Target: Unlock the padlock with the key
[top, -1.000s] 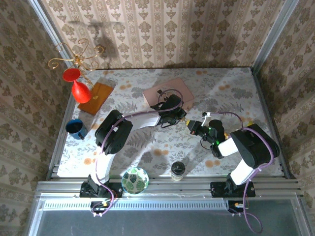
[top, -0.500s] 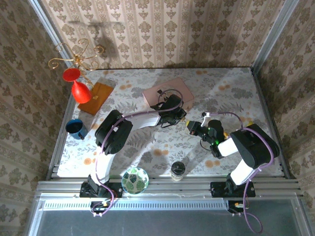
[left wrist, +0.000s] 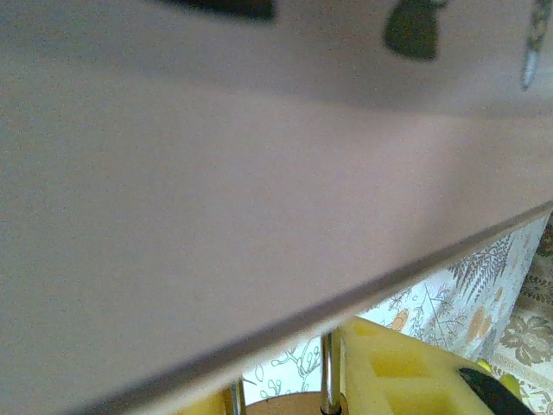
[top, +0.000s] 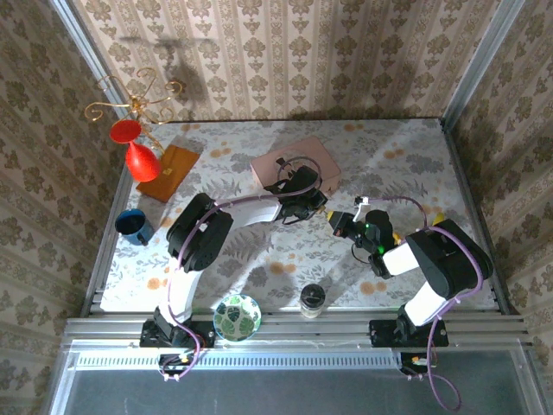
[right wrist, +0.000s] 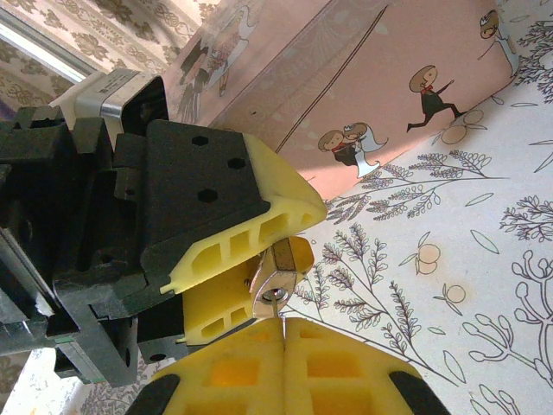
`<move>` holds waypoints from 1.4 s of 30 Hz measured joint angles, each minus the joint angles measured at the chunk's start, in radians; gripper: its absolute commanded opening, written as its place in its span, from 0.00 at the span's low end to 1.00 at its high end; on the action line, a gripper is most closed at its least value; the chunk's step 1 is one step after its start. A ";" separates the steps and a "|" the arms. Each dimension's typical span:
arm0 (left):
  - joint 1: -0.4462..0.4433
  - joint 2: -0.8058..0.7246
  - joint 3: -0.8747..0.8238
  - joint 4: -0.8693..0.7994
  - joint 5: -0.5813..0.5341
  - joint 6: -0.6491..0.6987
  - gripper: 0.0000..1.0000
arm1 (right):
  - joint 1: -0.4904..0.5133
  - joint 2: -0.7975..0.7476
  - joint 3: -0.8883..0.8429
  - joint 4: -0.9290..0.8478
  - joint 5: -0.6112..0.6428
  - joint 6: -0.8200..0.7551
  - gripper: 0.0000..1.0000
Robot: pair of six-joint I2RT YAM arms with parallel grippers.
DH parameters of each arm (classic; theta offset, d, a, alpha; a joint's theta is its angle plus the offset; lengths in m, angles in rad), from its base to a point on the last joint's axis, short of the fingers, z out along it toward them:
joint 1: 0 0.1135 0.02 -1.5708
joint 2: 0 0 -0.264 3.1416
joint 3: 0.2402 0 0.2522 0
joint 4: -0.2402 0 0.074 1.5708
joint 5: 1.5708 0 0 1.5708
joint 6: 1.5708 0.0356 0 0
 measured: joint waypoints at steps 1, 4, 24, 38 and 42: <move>0.000 0.000 0.000 0.000 0.000 0.000 0.00 | 0.000 0.000 0.000 0.000 0.000 0.000 0.00; 0.000 0.000 0.000 0.000 0.000 0.000 0.00 | 0.000 0.000 0.000 0.000 0.000 0.000 0.00; 0.000 0.003 0.000 0.010 -0.001 0.000 0.00 | 0.007 0.000 0.001 0.000 -0.001 0.000 0.00; 0.000 0.005 0.000 0.015 -0.001 0.000 0.00 | 0.022 0.023 0.005 0.002 -0.008 0.000 0.00; 0.000 0.005 0.000 0.016 -0.001 0.000 0.00 | 0.023 0.023 0.005 0.002 -0.008 0.000 0.00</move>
